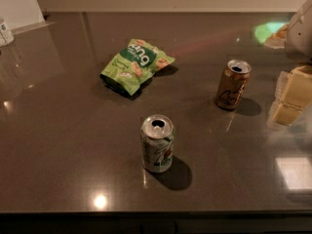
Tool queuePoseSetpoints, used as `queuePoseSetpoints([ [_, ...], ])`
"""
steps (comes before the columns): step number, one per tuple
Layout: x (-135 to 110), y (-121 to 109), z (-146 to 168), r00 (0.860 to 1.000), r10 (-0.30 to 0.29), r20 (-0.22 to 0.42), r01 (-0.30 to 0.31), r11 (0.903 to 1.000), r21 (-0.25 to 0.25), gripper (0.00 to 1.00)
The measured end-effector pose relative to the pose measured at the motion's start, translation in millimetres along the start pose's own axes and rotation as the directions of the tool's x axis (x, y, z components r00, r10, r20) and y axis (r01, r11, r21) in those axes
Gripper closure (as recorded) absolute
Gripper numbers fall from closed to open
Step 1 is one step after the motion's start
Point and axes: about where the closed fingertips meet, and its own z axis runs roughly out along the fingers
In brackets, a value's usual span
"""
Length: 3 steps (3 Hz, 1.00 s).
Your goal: Knock orange can over
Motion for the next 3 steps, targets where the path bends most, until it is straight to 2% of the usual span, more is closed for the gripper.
queuePoseSetpoints([
  [1,0,0,0,1.0,0.0,0.001,0.0,1.0,0.001,0.0],
  [3,0,-35,17,0.995,0.016,0.098,-0.019,0.9992,0.036,0.0],
])
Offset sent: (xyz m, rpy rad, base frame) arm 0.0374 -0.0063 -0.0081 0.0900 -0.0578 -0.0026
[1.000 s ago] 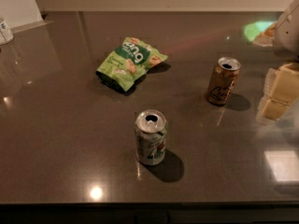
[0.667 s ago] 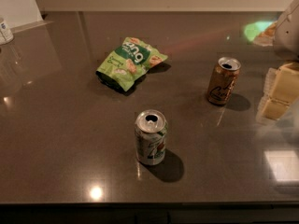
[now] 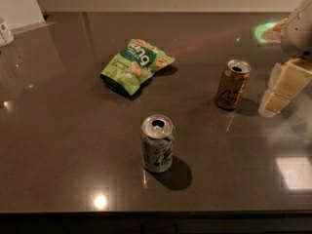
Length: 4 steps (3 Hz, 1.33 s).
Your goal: Knock orange can over
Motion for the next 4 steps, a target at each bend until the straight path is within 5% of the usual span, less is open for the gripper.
queuePoseSetpoints([
  [2,6,-39,26,0.992,0.048,0.117,-0.047,0.9989,-0.009,0.0],
  [4,12,-54,52,0.961,0.122,0.246,-0.113,0.9922,-0.053,0.0],
])
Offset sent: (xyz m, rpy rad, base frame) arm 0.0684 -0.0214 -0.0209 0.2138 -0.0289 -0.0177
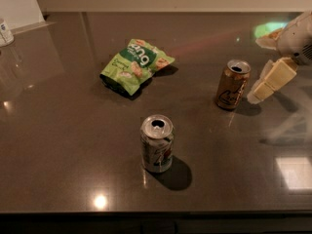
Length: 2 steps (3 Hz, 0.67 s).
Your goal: Knock orange can over
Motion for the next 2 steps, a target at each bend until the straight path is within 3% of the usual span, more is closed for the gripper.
queuePoseSetpoints([
  [2,5,-4,24,0.994,0.055,0.09,-0.052,0.9982,-0.03,0.0],
])
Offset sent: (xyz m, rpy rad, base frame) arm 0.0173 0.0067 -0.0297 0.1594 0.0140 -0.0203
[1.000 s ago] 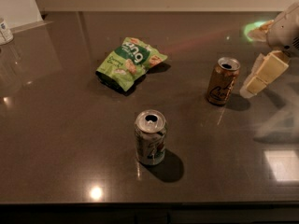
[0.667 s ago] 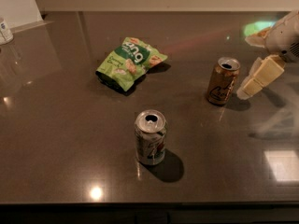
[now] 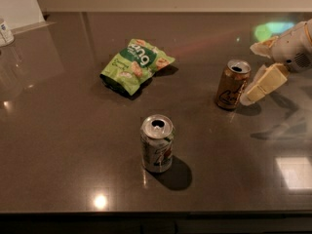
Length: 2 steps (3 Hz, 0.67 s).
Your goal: Knock orange can over
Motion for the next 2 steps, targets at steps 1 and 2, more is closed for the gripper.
queuePoseSetpoints([
  [1,-2.4,-0.3,10.9,1.0,0.008,0.023,-0.007,0.9999,-0.015,0.0],
  [2,-3.9,-0.2,19.4,0.999,0.017,0.04,-0.016,0.9993,-0.032,0.15],
])
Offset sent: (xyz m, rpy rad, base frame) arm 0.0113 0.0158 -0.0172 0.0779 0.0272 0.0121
